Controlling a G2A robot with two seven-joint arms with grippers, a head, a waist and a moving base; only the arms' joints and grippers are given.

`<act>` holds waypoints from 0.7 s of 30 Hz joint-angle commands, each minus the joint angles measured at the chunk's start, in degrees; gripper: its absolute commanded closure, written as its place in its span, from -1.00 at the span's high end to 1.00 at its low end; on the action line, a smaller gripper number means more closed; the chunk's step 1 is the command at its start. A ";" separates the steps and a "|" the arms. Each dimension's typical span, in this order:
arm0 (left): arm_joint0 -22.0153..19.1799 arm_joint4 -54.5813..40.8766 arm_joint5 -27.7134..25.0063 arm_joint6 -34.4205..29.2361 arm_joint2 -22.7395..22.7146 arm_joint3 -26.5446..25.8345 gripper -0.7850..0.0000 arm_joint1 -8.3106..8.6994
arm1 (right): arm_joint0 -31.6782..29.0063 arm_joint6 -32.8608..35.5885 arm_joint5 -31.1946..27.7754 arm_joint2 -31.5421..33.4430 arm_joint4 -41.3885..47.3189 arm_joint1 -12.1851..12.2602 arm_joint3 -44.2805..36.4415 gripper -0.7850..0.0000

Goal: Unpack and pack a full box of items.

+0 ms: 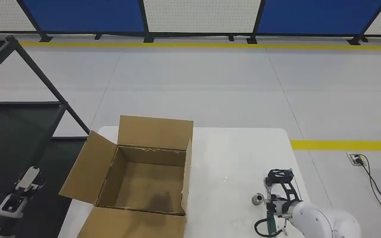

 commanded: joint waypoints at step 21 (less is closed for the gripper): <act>0.42 -0.06 -0.67 0.77 -1.10 0.56 1.00 -0.14 | 6.46 -2.88 13.18 3.09 -10.07 2.05 14.30 -1.00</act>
